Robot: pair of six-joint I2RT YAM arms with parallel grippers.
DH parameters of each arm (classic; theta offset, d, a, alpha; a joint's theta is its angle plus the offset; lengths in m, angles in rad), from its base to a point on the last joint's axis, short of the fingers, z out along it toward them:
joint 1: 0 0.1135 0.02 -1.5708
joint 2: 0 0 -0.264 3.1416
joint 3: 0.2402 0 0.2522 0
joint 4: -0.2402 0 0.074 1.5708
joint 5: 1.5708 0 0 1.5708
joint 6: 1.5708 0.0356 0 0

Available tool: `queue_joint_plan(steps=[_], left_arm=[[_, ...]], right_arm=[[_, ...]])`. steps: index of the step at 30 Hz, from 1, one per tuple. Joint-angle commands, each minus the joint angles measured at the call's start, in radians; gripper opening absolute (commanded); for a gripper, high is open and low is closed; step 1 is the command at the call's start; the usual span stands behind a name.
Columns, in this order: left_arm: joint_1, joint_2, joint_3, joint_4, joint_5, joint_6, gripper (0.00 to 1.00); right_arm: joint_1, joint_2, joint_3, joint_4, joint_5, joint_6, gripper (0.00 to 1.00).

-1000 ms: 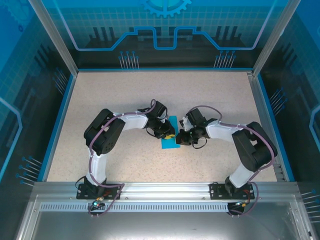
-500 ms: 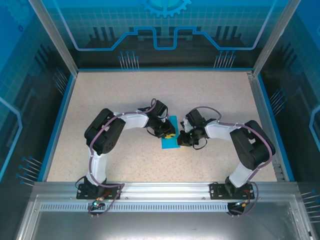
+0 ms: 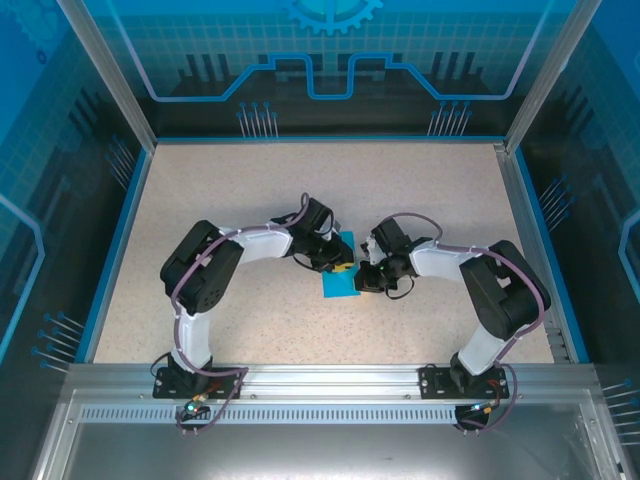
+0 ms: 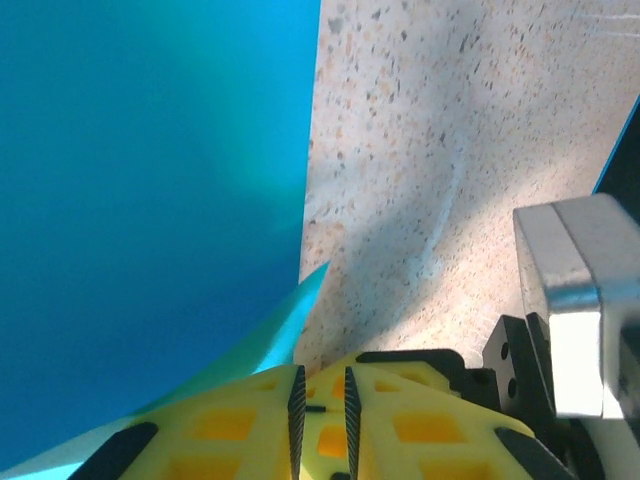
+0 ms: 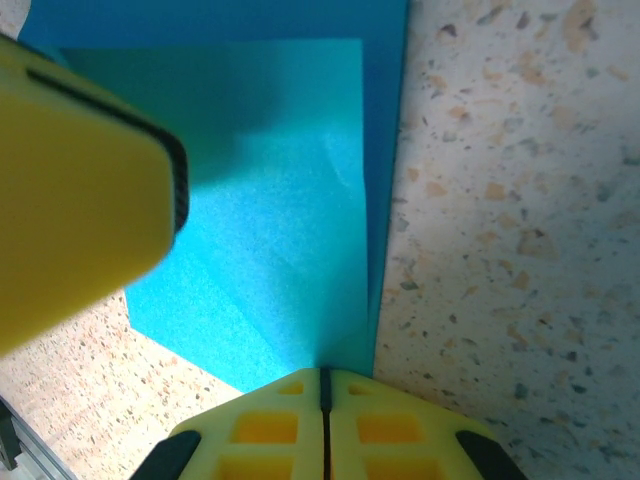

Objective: Fold a paper plane with a square sheet of paper (pick it up from the middle)
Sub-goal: Fold the triangle a second time at the center of the table.

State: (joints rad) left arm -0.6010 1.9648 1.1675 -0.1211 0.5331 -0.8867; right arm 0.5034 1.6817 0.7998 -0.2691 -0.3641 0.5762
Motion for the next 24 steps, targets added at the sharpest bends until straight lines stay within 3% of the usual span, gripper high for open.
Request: queue_joint_plan(steps=[1, 24], left_arm=[[-0.022, -0.025, -0.038, 0.029, 0.047, -0.028, 0.20], [0.010, 0.051, -0.036, -0.039, -0.083, 0.141, 0.19]], right_arm=[[-0.003, 0.040, -0.009, -0.068, 0.064, 0.001, 0.06], [0.010, 0.080, 0.016, -0.175, 0.182, -0.010, 0.06]])
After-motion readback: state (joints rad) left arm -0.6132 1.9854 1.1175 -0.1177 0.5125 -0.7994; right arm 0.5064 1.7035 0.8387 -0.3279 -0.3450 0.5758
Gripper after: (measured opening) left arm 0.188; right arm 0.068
